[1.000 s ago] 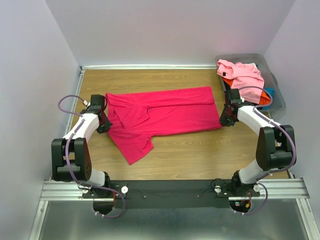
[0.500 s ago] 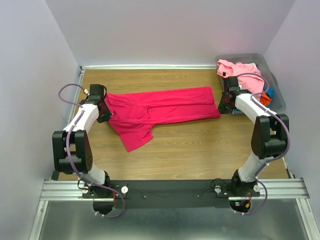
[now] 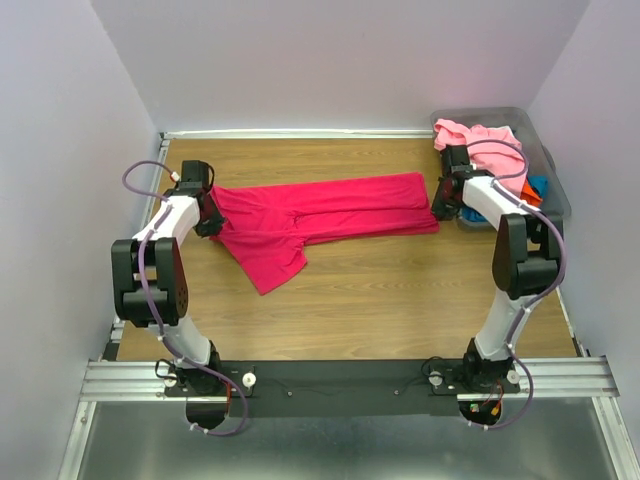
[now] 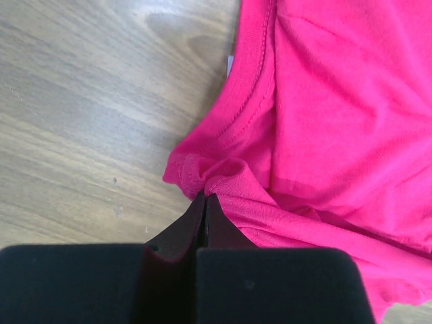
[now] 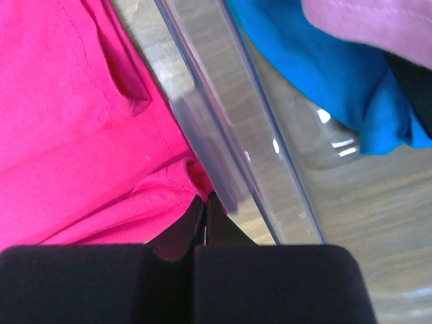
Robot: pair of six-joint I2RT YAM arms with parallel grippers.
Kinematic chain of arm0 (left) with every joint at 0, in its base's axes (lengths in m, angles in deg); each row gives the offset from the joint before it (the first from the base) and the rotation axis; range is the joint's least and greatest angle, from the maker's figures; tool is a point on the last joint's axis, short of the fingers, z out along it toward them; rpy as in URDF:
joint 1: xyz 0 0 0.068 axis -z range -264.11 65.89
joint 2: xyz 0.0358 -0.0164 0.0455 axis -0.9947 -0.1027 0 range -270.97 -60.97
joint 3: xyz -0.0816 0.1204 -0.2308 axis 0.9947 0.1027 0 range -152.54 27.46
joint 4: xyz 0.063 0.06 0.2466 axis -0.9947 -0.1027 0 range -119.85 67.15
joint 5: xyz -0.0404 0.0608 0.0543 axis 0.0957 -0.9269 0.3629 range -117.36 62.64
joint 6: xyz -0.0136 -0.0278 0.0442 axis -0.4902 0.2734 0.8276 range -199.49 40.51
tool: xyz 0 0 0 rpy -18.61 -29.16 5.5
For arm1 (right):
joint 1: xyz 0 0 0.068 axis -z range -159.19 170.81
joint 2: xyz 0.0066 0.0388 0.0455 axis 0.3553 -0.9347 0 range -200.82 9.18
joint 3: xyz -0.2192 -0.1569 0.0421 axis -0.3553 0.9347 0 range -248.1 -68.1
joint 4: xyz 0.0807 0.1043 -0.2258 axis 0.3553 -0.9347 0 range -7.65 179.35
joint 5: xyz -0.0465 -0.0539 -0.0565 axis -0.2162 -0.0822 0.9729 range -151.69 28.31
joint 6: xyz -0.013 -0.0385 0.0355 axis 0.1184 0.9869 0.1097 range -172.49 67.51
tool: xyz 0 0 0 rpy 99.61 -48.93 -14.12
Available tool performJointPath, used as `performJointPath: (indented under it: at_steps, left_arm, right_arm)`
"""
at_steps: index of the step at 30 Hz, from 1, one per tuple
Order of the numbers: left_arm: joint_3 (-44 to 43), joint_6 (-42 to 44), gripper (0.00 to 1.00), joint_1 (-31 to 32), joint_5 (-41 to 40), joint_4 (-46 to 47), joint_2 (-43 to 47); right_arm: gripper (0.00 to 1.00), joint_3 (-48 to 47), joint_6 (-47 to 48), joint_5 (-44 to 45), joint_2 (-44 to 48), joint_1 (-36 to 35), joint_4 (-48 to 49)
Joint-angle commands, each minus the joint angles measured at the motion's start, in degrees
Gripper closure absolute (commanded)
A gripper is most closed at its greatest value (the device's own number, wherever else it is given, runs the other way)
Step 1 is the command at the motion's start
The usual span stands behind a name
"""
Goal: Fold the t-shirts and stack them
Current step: Fold the tshirt
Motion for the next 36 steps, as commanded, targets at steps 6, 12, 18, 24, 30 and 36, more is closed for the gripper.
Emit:
performJointPath:
  at_steps: [6, 12, 18, 24, 30, 36]
  left_arm:
    - [-4.8, 1.6, 1.0, -2.4, -0.2, 1.4, -2.5]
    - [-6.0, 1.7, 1.0, -2.3, 0.0, 1.8, -5.4]
    - [-5.9, 1.4, 1.0, -2.5, -0.9, 3.0, -7.0]
    - [-5.5, 0.7, 0.98, -2.6, -1.4, 4.6, -7.9]
    - [-5.8, 1.1, 0.68, -2.6, -0.6, 5.4, -5.0]
    - [-4.6, 1.0, 0.2, -2.3, -0.7, 5.2, 1.8]
  right_arm:
    - [0.99, -4.3, -0.7, 2.0, -4.2, 0.7, -0.7]
    - [1.0, -6.0, -1.0, 1.6, -6.4, 0.6, -0.7]
    - [0.99, -7.3, -1.4, 1.3, -8.6, 0.7, -0.7]
    - [0.99, -8.6, -1.4, 0.6, -9.8, 0.6, -0.5]
    - [0.74, -8.9, -0.8, -0.7, -7.8, 0.6, -0.4]
    - [0.49, -7.5, 1.2, -2.4, -1.4, 0.2, 0.2]
